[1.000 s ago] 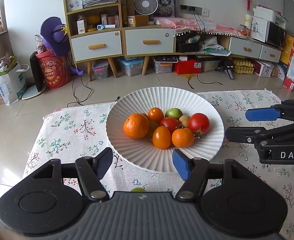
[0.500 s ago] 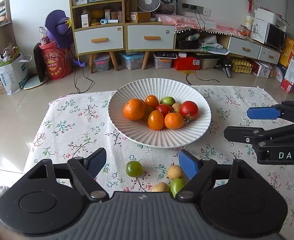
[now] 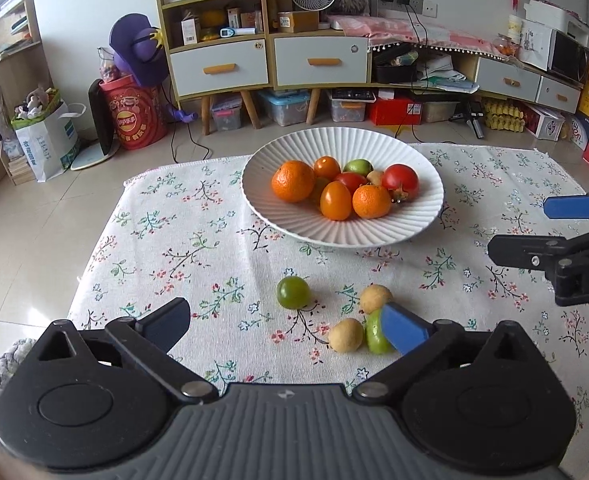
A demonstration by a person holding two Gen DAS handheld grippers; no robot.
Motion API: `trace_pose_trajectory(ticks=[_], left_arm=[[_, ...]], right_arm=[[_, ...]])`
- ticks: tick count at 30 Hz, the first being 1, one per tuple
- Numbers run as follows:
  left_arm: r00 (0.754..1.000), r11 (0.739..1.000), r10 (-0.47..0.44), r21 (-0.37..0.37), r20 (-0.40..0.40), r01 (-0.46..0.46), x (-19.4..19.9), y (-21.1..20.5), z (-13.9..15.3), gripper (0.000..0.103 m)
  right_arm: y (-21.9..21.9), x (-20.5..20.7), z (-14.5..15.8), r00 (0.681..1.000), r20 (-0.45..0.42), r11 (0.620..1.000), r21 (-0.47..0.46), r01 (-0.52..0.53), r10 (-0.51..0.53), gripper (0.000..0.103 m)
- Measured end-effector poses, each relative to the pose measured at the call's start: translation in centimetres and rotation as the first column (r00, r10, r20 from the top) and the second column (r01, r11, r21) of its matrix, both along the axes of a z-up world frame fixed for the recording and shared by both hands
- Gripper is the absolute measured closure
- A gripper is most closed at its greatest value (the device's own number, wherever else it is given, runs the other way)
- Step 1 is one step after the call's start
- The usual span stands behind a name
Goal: Organize fruits
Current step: 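Withdraw both tools from the bowl back over the kiwis and green plums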
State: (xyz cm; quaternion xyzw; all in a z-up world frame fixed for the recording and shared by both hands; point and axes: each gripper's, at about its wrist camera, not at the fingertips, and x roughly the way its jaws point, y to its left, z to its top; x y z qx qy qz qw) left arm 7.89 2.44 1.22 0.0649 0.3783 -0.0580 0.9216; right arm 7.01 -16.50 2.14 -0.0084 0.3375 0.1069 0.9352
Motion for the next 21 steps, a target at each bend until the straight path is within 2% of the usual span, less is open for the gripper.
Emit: trace_pose_trajectory(ticks=[9, 21], left_arm=[[0.997, 0.998, 0.025, 0.051, -0.066, -0.022, 0.1, 0.6, -2.4, 0.005], [0.998, 0.998, 0.000, 0.069, -0.063, 0.004, 0.2, 0.2, -4.7, 0.006]], right_arm=[[0.0, -0.4, -1.6, 0.999, -0.054, 1.000, -0.030, 0.000, -0.002, 0.001], [1.1, -0.3, -3.1, 0.995, -0.096, 0.995, -0.088, -0.047, 0.038, 0.001]])
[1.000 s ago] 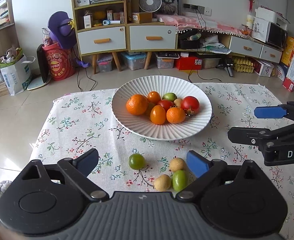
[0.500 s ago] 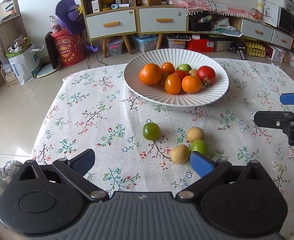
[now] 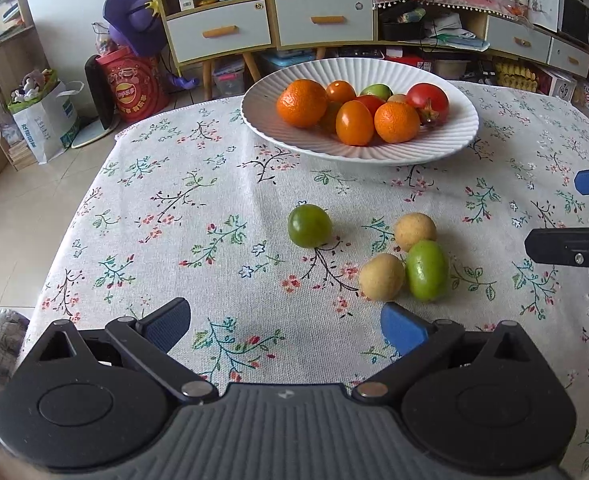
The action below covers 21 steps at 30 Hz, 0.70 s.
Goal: Organize fruits
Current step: 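Withdraw both tools from the bowl back over the kiwis and green plums, then grasp a brown kiwi with the left gripper while the right gripper grasps the other brown kiwi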
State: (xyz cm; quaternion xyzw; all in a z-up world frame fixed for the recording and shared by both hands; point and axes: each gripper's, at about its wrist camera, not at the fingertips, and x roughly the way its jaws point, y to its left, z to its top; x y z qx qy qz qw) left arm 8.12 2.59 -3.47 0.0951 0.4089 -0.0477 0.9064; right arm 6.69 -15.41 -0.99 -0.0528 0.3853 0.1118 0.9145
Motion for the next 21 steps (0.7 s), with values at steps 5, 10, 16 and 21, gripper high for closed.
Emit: trace_pose_trajectory(ticks=[5, 10, 16, 21], left_arm=[[0.999, 0.999, -0.032, -0.019, 0.027, 0.033, -0.2, -0.3, 0.0, 0.010], [0.996, 0.994, -0.078, -0.073, 0.035, 0.081, -0.2, -0.6, 0.1, 0.033], [0.991, 0.986, -0.124, -0.109, 0.052, 0.129, -0.2, -0.9, 0.2, 0.060], [0.989, 0.981, -0.139, -0.130, 0.042, 0.144, 0.2, -0.9, 0.2, 0.083]], right_arm=[[0.2, 0.1, -0.5, 1.000, -0.014, 1.000, -0.012, -0.008, 0.008, 0.001], [0.6, 0.3, -1.0, 1.000, -0.019, 1.000, -0.022, -0.021, 0.020, 0.001], [1.5, 0.7, -1.9, 0.999, -0.013, 0.997, -0.067, -0.045, 0.044, 0.001], [2.1, 1.3, -2.4, 0.998, -0.019, 0.995, -0.071, -0.063, 0.062, 0.005]])
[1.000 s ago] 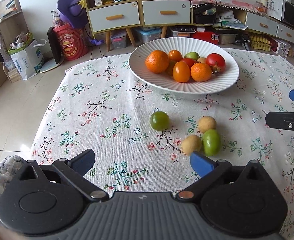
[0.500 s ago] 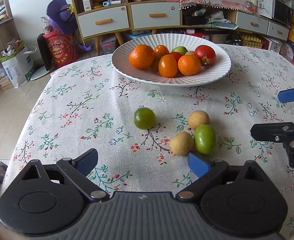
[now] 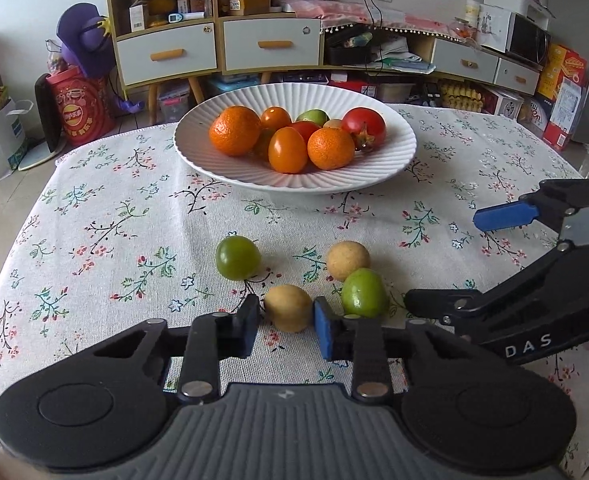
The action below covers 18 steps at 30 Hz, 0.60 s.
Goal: Organize fruits
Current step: 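Grasp a brown kiwi with the left gripper while the right gripper grasps the other brown kiwi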
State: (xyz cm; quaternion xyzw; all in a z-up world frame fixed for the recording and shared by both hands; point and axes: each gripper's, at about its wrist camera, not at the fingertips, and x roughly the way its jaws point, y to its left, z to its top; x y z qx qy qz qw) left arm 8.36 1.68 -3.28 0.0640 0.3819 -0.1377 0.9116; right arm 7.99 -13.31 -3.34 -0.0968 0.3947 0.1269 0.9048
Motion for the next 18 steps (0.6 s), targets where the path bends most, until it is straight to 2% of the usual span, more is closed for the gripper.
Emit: trace_pose_trajectory(ticks=[10, 18], left_arm=[[0.999, 0.999, 0.040, -0.001, -0.033, -0.040, 0.4, 1.6, 0.3, 0.083], [0.998, 0.998, 0.058, 0.005, -0.039, -0.058, 0.6, 2.8, 0.3, 0.083]], right_arm=[[1.4, 0.5, 0.1, 0.999, 0.021, 0.999, 0.027, -0.038, 0.037, 0.011], [2.5, 0.6, 0.3, 0.996, 0.030, 0.995, 0.054, -0.085, 0.083, 0.029]])
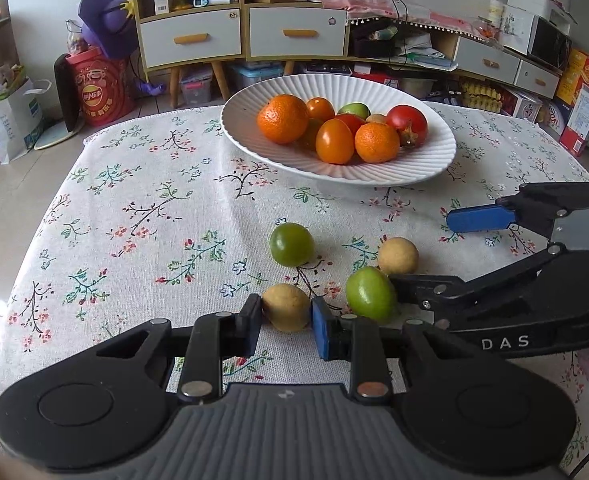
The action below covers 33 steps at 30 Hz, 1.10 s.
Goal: Organize fruits
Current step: 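Grasp a brown kiwi with the left gripper while the right gripper grasps the other brown kiwi, then carry both kiwis into the white bowl and open both grippers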
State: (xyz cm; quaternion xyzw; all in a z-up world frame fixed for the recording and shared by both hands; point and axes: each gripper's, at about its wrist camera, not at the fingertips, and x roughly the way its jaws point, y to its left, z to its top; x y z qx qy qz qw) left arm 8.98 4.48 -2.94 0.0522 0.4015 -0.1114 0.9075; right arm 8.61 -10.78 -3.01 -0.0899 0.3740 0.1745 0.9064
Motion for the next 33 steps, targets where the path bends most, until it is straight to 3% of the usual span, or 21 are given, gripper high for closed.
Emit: trace_pose_trajectory(ticks=[14, 23, 33], left_arm=[[1.000, 1.000, 0.001, 0.008, -0.001, -0.001, 0.1, 0.2, 0.1, 0.083], [1.000, 1.000, 0.009, 0.016, -0.017, -0.008, 0.2, 0.0, 0.3, 0.083], [1.000, 0.999, 0.018, -0.032, 0.006, -0.018, 0.4, 0.0, 2.2, 0.083]], right_arm=[[0.9, -0.4, 0.6, 0.996, -0.004, 0.995, 0.025, -0.092, 0.092, 0.080], [0.4, -0.7, 1.1, 0.995, -0.015, 0.995, 0.030, -0.098, 0.098, 0.080], [-1.5, -0.4, 3.0, 0.998, 0.007, 0.993, 0.101, -0.060, 0.060, 0.080]])
